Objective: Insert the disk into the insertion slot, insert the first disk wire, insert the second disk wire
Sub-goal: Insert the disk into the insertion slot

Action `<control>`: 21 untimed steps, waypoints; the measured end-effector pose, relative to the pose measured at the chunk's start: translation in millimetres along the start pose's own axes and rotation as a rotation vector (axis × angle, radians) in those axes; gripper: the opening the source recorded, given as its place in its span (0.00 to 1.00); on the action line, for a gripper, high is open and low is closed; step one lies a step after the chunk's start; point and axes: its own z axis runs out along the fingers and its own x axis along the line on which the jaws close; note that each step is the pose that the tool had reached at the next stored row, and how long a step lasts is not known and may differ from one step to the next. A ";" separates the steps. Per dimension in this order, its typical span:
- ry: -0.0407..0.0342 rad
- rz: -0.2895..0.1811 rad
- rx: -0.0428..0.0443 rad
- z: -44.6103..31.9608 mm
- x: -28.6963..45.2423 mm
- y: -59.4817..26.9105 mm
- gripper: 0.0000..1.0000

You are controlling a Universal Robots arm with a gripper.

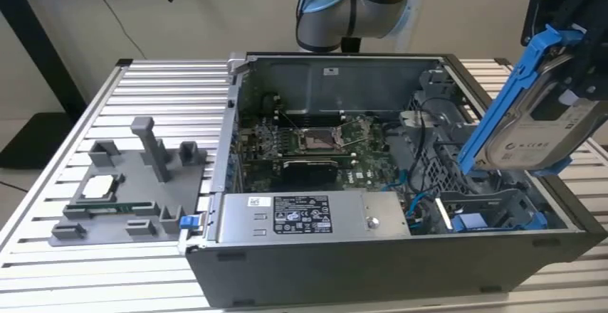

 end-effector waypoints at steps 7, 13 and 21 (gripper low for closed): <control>0.0000 0.000 0.0002 8.3 0.0 -0.5 0.00; 0.0000 0.000 0.0002 12.5 0.0 -0.8 0.00; -0.0001 0.000 0.0002 16.6 0.0 -1.3 0.00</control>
